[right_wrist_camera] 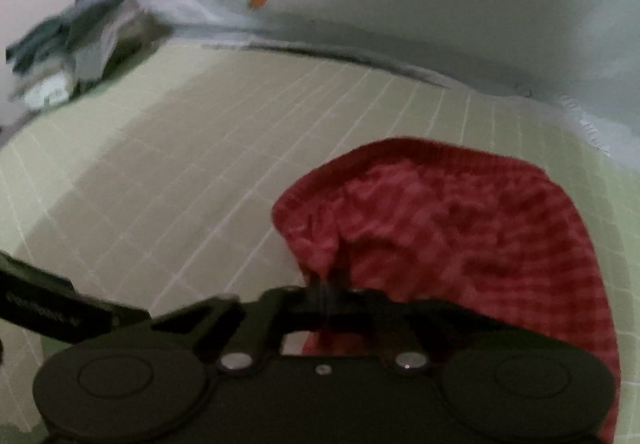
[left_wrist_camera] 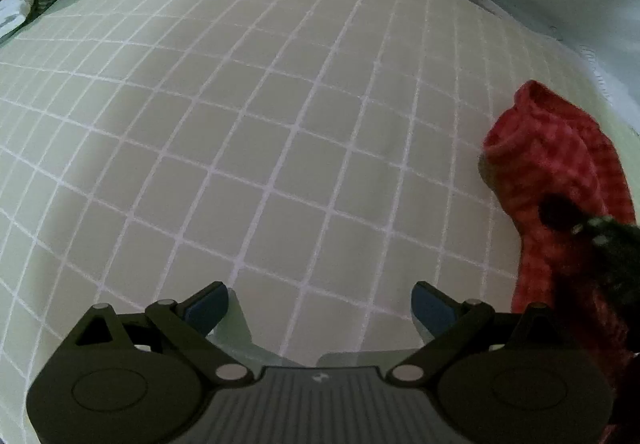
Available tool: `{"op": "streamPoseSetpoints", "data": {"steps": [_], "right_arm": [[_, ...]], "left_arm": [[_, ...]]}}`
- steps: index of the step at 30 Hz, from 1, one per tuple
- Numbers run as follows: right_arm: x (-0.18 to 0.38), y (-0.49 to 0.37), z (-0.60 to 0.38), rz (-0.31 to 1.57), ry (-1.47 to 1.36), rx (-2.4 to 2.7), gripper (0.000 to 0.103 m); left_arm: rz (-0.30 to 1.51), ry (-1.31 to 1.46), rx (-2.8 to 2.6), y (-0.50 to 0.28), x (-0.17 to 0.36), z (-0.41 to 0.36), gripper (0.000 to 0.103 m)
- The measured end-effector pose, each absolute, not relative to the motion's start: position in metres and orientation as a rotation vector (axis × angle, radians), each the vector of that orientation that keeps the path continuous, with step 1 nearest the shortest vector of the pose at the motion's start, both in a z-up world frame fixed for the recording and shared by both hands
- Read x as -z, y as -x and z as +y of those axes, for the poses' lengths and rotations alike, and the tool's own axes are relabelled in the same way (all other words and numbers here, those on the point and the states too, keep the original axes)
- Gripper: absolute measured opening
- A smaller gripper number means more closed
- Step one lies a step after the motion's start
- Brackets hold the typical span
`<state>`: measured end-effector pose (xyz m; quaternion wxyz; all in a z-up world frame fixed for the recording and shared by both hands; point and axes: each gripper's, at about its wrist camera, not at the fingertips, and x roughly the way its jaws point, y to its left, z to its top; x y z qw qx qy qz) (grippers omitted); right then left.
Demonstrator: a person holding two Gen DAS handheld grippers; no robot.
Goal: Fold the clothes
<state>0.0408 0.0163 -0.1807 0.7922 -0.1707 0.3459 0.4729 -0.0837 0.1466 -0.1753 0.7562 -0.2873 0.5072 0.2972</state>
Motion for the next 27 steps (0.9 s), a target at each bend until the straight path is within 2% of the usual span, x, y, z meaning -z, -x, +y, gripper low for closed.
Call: {"op": "streamPoseSetpoints", "data": {"steps": [8,12,16,18,19,27], "right_arm": [[0.132,-0.142,-0.041,0.733,0.013,-1.052,0.001],[0.15,-0.211,-0.068,0.805,-0.055,-0.884,0.004],[0.176,-0.245,-0.083,0.874,-0.009,-0.746,0.02],[0.179,-0.247,-0.095,0.883,-0.026,-0.726,0.032],[0.18,-0.245,-0.101,0.893,-0.039,-0.725,0.042],[0.198,-0.195,-0.149,1.017,-0.073,-0.704,0.048]], "left_arm": [[1.044,0.602,-0.645,0.053,0.161,0.129,0.098],[1.028,0.587,-0.641,0.039,0.157,0.113,0.098],[1.046,0.564,-0.616,0.028,0.158,0.101,0.098],[1.048,0.562,-0.596,0.025,0.159,0.095,0.098],[1.049,0.567,-0.584,0.023,0.16,0.092,0.098],[1.122,0.545,-0.496,0.011,0.167,0.069,0.098]]}}
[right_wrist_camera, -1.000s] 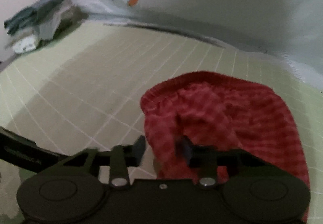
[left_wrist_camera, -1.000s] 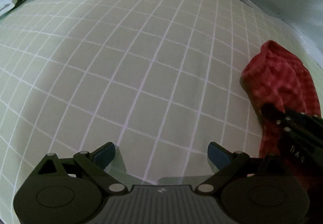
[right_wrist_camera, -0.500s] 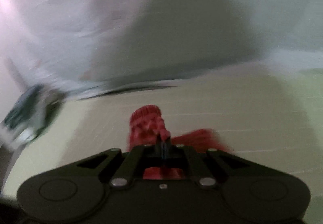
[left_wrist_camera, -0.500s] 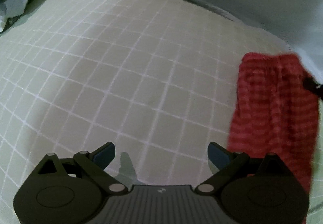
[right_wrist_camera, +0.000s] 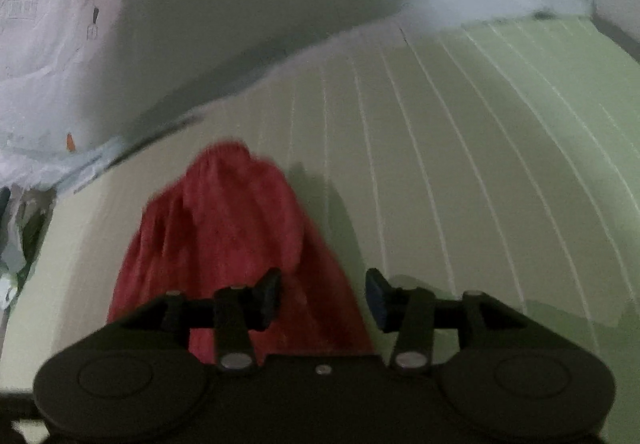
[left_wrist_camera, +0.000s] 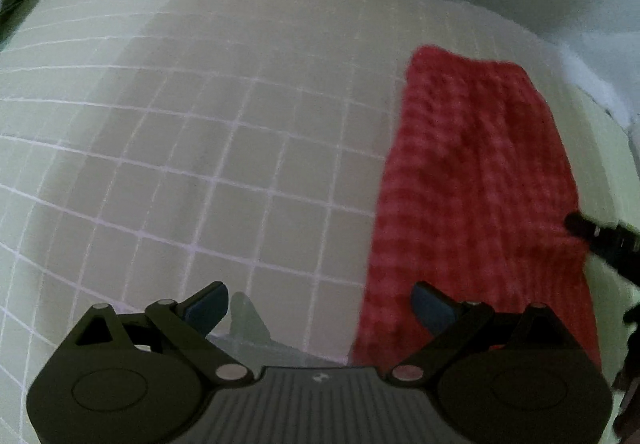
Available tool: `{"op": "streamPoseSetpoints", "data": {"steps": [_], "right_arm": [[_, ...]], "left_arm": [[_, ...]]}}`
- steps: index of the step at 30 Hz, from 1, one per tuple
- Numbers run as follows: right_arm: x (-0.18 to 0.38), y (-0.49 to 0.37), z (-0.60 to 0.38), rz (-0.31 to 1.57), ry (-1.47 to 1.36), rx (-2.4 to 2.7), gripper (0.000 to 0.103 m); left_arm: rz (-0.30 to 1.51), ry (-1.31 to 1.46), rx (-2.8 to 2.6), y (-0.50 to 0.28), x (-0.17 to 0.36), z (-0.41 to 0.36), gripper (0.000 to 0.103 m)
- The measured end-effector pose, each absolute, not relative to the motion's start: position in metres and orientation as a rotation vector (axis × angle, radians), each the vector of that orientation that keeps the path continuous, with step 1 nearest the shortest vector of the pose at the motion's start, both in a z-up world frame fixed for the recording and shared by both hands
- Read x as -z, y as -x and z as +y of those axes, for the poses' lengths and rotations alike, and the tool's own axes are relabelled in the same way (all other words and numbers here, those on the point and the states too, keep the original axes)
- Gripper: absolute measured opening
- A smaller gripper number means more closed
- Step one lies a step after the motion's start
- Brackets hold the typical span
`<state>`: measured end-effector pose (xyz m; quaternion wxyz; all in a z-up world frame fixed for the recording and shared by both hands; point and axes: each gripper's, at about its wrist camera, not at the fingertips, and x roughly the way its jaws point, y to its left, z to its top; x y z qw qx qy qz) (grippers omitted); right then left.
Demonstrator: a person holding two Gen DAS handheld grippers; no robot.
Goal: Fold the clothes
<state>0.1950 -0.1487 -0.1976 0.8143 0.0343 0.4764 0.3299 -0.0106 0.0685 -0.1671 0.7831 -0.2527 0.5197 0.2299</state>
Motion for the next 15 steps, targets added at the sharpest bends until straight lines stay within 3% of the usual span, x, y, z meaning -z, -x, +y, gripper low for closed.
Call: {"op": "streamPoseSetpoints", "data": {"steps": [15], "right_arm": [[0.196,-0.082,-0.227,1.01,0.081,-0.653,0.049]], "left_arm": [[1.163,0.559,-0.419,0.078,0.171,0.022,0.098]]}}
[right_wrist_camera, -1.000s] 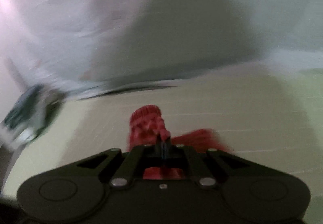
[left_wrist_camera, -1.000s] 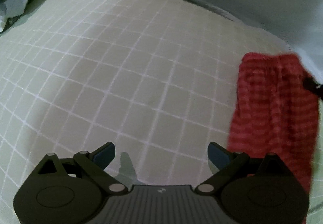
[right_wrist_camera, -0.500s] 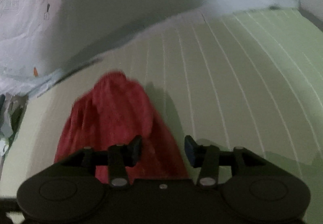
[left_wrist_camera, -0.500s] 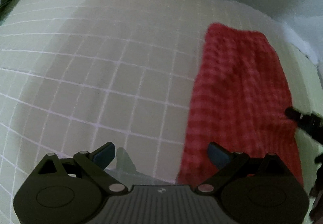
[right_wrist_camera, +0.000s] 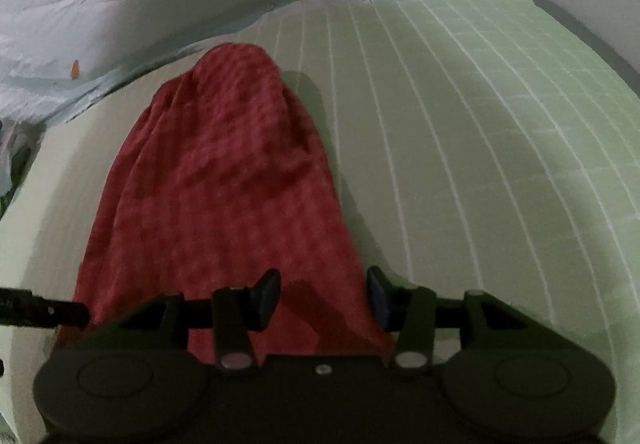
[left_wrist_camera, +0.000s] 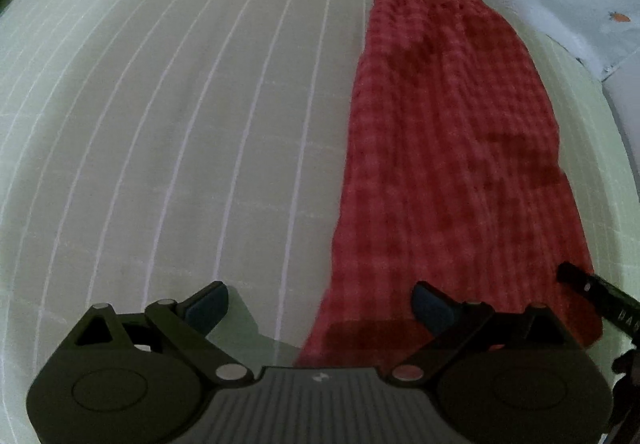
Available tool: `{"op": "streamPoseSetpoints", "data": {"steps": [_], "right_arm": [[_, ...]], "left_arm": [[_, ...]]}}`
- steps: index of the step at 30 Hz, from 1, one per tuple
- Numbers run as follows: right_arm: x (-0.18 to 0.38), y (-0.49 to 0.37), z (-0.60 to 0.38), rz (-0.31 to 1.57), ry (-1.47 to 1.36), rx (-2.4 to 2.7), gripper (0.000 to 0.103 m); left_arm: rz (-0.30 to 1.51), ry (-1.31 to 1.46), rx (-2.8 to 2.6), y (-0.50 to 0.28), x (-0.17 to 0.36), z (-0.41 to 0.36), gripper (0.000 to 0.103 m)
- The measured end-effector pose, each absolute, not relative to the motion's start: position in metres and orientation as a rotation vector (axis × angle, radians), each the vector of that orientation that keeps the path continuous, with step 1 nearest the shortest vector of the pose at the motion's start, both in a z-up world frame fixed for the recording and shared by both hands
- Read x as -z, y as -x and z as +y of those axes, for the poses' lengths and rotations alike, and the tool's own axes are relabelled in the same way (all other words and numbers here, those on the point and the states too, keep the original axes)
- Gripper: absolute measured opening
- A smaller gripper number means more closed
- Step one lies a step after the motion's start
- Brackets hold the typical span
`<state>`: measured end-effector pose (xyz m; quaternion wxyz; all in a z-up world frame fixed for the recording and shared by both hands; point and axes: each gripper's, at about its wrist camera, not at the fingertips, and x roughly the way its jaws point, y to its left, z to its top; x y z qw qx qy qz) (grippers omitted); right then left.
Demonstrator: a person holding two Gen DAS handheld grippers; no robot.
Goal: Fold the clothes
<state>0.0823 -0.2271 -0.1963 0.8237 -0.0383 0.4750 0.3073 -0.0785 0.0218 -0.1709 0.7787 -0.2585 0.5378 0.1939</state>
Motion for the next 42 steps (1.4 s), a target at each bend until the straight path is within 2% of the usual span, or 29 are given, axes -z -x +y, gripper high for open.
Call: {"op": "streamPoseSetpoints", "data": {"steps": [3,5,8,9,10,13,16,20,24,25,26,27,28,29,31,34,37,42], "right_arm": [[0.197,-0.058,-0.234,0.97,0.184,-0.682,0.05],[0.199,-0.043,-0.234,0.93,0.273,-0.709,0.059],[0.201,-0.025,-0.237,0.89,0.332,-0.734,0.065],[0.201,-0.023,-0.24,0.888,0.327,-0.74,0.065],[0.201,-0.021,-0.242,0.885,0.322,-0.745,0.062],[0.198,-0.018,-0.249,0.885,0.309,-0.759,0.044],[0.196,-0.017,-0.257,0.905,0.263,-0.755,0.045],[0.197,-0.015,-0.268,0.92,0.178,-0.756,0.06],[0.199,-0.01,-0.26,0.889,0.231,-0.762,0.06],[0.199,-0.008,-0.257,0.879,0.258,-0.764,0.058],[0.2,-0.007,-0.254,0.866,0.28,-0.768,0.051],[0.199,-0.006,-0.254,0.859,0.284,-0.778,0.044],[0.199,-0.006,-0.256,0.866,0.264,-0.788,0.027],[0.199,-0.007,-0.259,0.879,0.235,-0.797,0.01],[0.198,-0.007,-0.264,0.899,0.196,-0.812,0.008],[0.194,0.002,-0.268,0.903,0.227,-0.832,0.008],[0.183,0.011,-0.279,0.907,0.231,-0.854,0.007],[0.15,0.014,-0.298,0.863,0.174,-0.889,0.007]], "left_arm": [[1.148,0.575,-0.418,0.093,0.171,0.013,0.096],[1.141,0.584,-0.418,0.103,0.171,0.006,0.096],[1.133,0.567,-0.422,0.112,0.172,-0.006,0.087],[1.13,0.554,-0.426,0.113,0.171,-0.011,0.08],[1.127,0.539,-0.433,0.116,0.17,-0.014,0.073],[1.114,0.524,-0.45,0.125,0.168,-0.022,0.061],[1.093,0.562,-0.454,0.137,0.167,-0.025,0.06],[1.074,0.568,-0.459,0.145,0.166,-0.033,0.062],[1.068,0.512,-0.465,0.139,0.17,-0.044,0.062],[1.072,0.491,-0.462,0.139,0.17,-0.047,0.061],[1.076,0.471,-0.459,0.138,0.171,-0.05,0.06],[1.078,0.45,-0.46,0.138,0.17,-0.052,0.052],[1.079,0.429,-0.461,0.138,0.17,-0.054,0.038],[1.081,0.408,-0.461,0.139,0.169,-0.056,0.03],[1.083,0.429,-0.44,0.141,0.169,-0.054,0.014],[1.095,0.461,-0.413,0.147,0.167,-0.052,0.007],[1.088,0.513,-0.396,0.157,0.158,-0.049,0.006],[0.971,0.552,-0.383,0.164,0.116,-0.037,0.006]]}}
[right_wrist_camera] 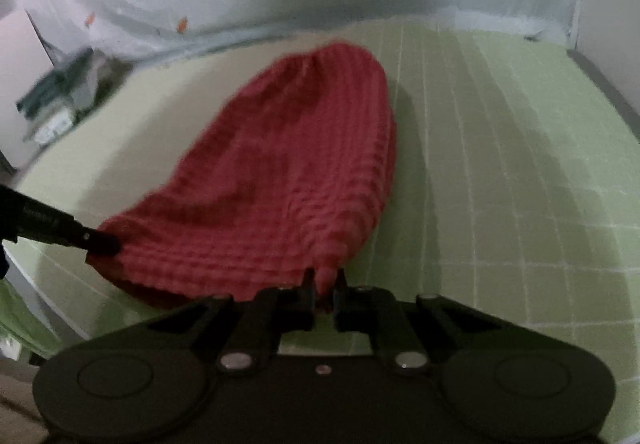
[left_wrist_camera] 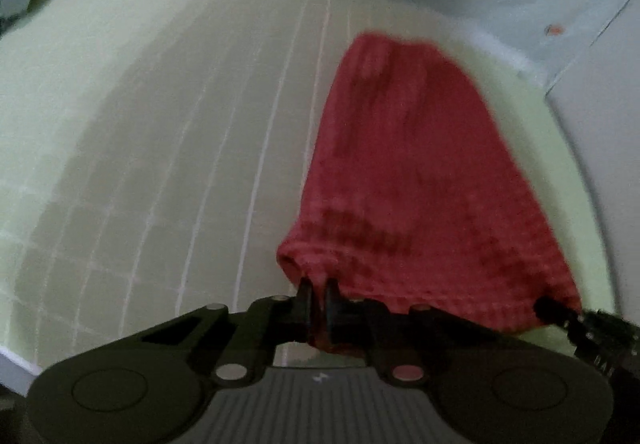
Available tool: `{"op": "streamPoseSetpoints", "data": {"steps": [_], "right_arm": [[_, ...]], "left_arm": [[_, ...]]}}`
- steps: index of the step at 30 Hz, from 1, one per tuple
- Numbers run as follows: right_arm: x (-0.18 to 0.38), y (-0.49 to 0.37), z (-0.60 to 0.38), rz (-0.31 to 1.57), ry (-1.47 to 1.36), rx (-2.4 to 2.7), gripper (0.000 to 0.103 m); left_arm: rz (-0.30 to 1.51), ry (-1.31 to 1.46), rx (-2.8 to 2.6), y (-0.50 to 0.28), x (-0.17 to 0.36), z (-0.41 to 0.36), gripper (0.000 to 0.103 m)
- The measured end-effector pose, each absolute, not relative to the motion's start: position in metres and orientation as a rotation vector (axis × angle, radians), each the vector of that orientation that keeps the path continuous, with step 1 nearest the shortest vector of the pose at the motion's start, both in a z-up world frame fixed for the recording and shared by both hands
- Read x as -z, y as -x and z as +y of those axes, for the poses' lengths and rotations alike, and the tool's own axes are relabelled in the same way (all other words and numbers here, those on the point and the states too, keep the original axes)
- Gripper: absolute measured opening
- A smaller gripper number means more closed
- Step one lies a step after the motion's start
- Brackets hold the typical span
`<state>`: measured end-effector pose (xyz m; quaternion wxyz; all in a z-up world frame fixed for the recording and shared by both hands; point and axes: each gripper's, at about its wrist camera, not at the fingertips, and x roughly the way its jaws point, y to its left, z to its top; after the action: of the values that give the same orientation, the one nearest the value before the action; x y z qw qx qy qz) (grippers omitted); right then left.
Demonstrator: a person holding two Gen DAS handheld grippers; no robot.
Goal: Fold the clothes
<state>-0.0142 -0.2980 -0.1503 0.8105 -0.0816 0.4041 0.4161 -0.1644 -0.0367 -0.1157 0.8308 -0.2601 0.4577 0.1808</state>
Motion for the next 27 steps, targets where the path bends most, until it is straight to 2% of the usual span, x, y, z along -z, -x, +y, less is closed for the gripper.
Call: {"op": "streamPoseSetpoints", "data": {"steps": [7,14,20,27], "right_arm": [[0.099,-0.005,-0.276,0.674,0.134,-0.955,0.007],[0.07,-0.05,-0.263,0.567,0.035,-0.938,0.007],[0.074,-0.082,-0.24,0.544,0.06,-0.919,0.007],[0.111,-0.134,-0.205,0.643,0.078,-0.94,0.007]], "left_arm": [[0.775,0.602,-0.384,0.14,0.06,-0.015,0.006],[0.704,0.577,-0.377,0.106,0.04,-0.002,0.006],[0.706,0.567,-0.394,0.069,0.046,0.018,0.006],[0.762,0.605,-0.437,0.024,0.079,0.048,0.006]]}}
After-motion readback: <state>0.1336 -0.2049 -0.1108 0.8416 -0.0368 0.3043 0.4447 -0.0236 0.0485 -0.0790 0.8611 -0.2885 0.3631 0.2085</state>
